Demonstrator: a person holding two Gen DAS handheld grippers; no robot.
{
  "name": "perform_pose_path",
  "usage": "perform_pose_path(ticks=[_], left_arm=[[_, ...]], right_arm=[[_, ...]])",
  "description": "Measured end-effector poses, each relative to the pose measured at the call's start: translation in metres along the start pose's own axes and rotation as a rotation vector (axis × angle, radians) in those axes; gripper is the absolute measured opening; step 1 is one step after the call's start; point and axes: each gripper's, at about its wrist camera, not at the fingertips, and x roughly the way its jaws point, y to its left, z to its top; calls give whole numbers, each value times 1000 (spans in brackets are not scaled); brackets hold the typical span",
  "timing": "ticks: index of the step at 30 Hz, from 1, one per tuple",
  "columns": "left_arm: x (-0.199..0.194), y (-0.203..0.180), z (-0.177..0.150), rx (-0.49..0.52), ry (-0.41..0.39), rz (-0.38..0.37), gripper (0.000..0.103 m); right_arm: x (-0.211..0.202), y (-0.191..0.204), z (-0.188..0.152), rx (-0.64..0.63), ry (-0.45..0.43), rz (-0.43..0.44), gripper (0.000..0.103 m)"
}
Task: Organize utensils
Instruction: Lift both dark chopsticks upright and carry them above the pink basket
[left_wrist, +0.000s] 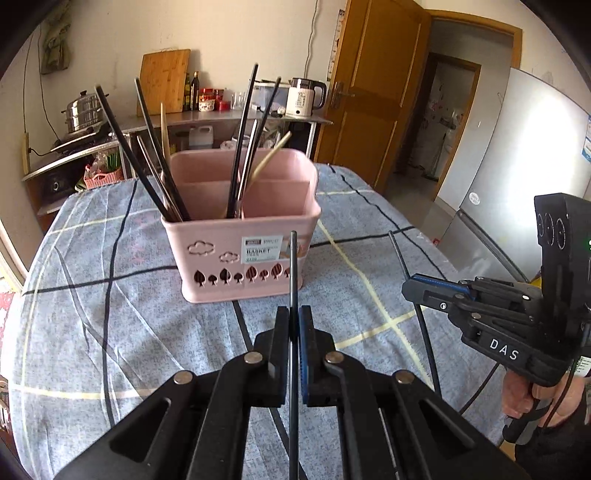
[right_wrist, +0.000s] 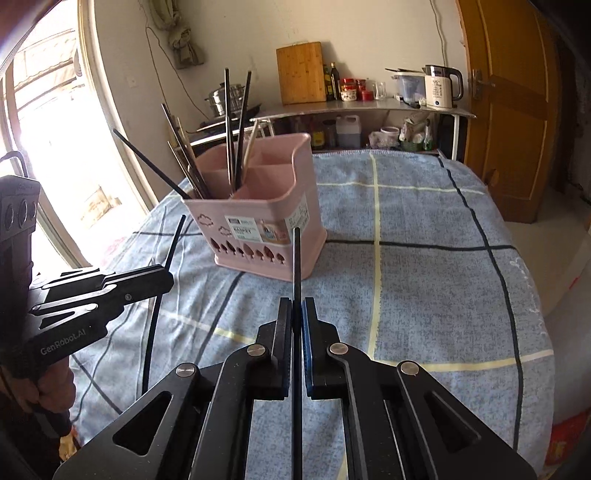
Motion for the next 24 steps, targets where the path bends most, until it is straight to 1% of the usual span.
perform_pose_path(ticks=[6, 11, 15, 24], left_arm=[[-32, 2, 16, 26, -78, -4, 5], [-40, 5, 27, 38, -107, -1, 5], [-46, 7, 29, 36, -123, -12, 5], [-58, 11, 25, 15, -128, -34, 5]], right_arm=[[-27, 10, 19, -24, -88, 4, 5], [-42, 11, 28, -26, -136, 5, 5], [-49, 12, 29, -31, -154, 9, 5], [-59, 17, 27, -48, -170, 17, 5]])
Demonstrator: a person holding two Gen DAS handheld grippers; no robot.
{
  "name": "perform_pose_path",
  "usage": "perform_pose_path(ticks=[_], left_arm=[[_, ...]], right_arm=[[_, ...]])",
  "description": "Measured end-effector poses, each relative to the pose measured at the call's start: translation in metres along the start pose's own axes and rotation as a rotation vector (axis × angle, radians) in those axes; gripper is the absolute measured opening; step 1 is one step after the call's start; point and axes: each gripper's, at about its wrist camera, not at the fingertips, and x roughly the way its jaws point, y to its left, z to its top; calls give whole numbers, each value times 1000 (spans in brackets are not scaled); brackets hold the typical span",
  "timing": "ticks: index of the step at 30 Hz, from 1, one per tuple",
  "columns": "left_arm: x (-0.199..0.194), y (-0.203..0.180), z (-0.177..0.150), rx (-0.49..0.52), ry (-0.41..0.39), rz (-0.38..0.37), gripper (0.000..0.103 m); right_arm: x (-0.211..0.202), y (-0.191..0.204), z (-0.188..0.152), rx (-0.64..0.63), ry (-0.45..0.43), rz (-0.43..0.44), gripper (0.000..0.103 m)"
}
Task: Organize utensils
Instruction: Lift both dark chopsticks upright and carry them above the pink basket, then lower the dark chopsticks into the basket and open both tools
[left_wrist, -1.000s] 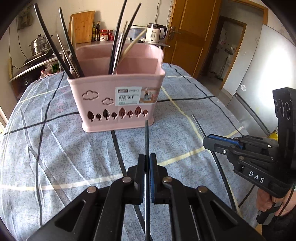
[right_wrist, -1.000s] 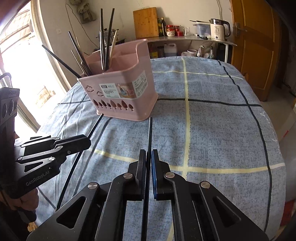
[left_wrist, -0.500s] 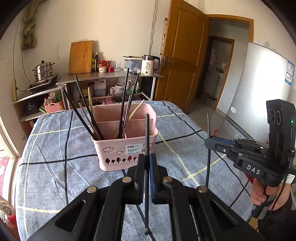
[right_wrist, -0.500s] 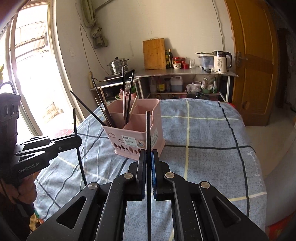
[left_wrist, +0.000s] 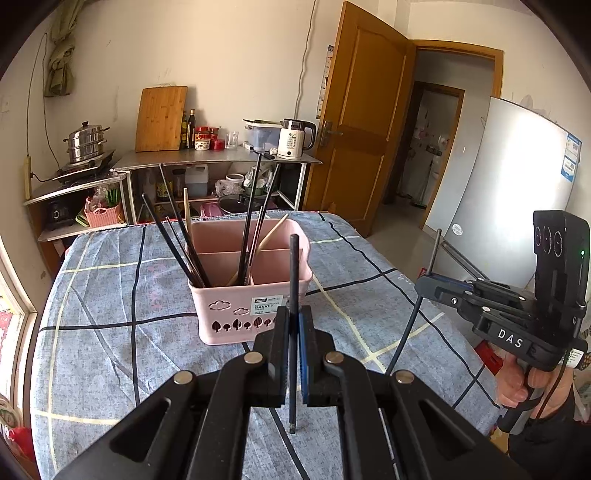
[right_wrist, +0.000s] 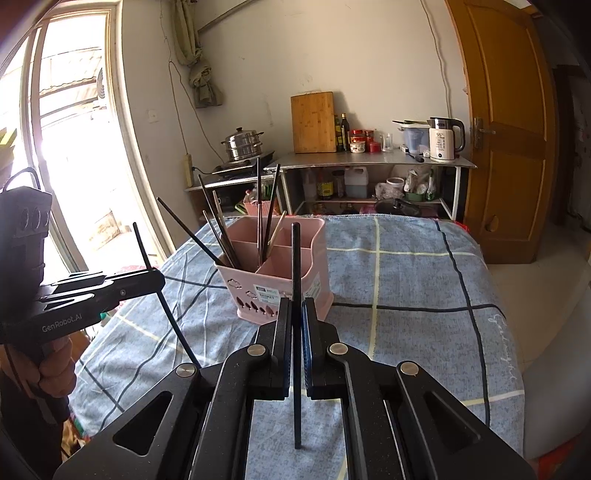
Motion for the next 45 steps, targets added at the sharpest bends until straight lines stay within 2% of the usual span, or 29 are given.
perform_pose_path(ticks=[12, 22, 30, 38, 45], left_arm=[[-17, 0, 10, 17, -33, 5, 5], [-17, 9, 26, 22, -29, 21, 5], [-17, 18, 59, 17, -63, 29, 5], [-20, 30, 105, 12, -136, 46, 5], [-8, 47, 130, 0, -163, 57, 5]], right_arm=[[-9, 5, 9, -25, -33, 2, 5], [-11, 16, 21, -43, -53, 20, 5], [-2, 30, 51, -67, -94, 46, 5], [12, 45, 91, -87, -156, 71, 5], [33, 49, 116, -74, -189, 87, 5]])
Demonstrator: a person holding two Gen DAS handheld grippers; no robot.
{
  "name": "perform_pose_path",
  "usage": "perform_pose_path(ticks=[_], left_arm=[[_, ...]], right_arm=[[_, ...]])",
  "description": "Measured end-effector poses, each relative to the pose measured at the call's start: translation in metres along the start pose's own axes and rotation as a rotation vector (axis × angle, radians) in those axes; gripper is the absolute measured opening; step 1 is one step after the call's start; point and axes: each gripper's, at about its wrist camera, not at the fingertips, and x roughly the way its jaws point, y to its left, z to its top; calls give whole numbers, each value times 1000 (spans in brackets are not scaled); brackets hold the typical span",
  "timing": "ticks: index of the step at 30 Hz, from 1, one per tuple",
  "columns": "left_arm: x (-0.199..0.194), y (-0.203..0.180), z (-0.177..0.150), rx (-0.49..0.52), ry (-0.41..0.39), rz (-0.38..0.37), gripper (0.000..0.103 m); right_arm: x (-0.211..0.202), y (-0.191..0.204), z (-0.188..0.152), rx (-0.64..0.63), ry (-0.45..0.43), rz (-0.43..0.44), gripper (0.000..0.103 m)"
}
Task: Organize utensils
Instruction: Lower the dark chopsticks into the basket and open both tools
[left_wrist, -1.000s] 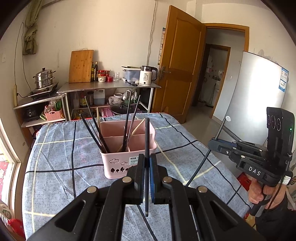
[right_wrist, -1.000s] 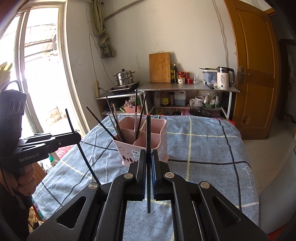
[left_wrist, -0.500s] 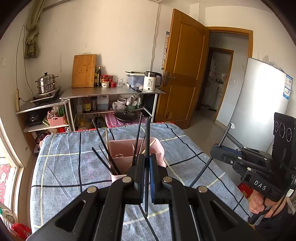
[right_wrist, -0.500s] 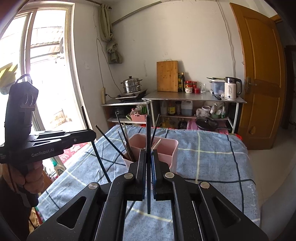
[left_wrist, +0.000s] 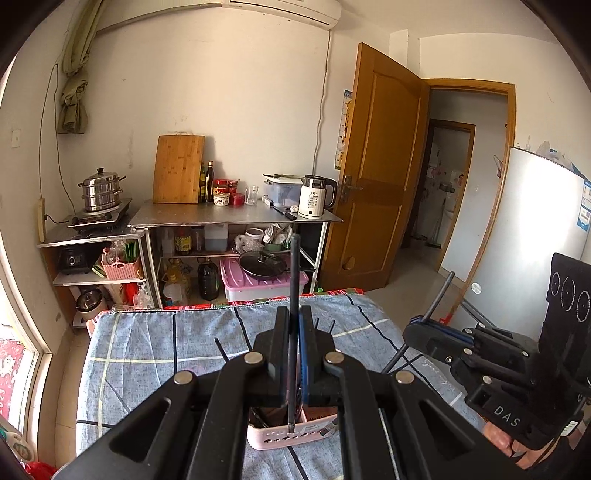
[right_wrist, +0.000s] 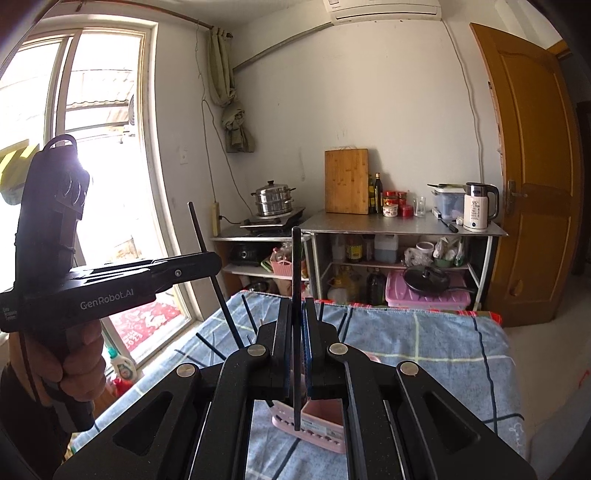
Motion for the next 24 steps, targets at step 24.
perform_pose_path(ticks=[24], left_arm=[[56, 23, -42, -38, 103, -4, 5]], right_arm=[[65, -8, -33, 21, 95, 3, 5]])
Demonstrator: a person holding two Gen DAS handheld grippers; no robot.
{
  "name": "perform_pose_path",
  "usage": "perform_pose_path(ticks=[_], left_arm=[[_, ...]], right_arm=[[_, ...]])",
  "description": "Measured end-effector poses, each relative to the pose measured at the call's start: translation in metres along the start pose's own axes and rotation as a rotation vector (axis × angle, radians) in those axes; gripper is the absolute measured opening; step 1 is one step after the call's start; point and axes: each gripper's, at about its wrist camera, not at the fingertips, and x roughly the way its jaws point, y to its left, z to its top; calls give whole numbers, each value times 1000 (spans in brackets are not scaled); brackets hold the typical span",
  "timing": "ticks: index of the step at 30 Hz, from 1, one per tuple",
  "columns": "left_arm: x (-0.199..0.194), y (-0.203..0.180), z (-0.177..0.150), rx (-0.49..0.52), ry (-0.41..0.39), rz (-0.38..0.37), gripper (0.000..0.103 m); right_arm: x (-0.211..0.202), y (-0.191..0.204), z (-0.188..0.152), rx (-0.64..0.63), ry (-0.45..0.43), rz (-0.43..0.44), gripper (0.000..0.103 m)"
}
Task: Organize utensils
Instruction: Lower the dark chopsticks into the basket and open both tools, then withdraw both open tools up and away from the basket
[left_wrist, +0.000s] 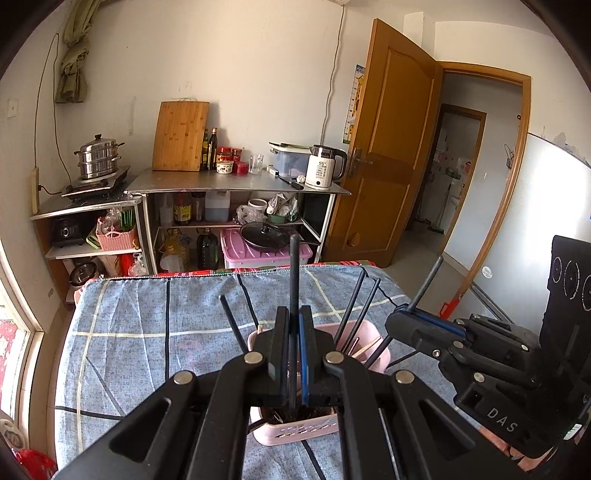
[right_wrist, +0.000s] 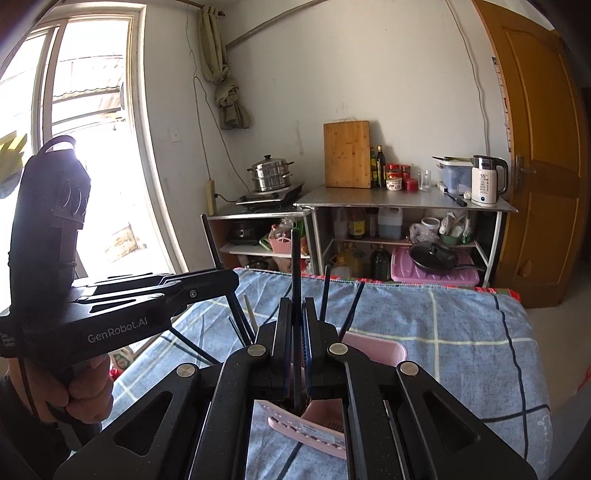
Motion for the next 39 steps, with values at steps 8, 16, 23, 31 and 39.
perform_pose_path(ticks=[8, 16, 23, 31, 39], left_arm=[[18, 2, -20, -10, 70, 8, 6], [7, 2, -22, -17, 50, 17, 11], [-25, -4, -18, -9, -16, 16, 22], [-66, -12, -25, -4, -83, 22, 23], [-96, -23, -51, -5, -122, 36, 32]], right_arm=[[15, -6, -22, 15, 70, -2, 5], [8, -7, -24, 4, 85, 5, 7], [-21, -8, -19, 6, 33, -11, 11], [-62, -6, -25, 4, -17, -28, 12], [-101, 1, -45, -4, -52, -33, 17]])
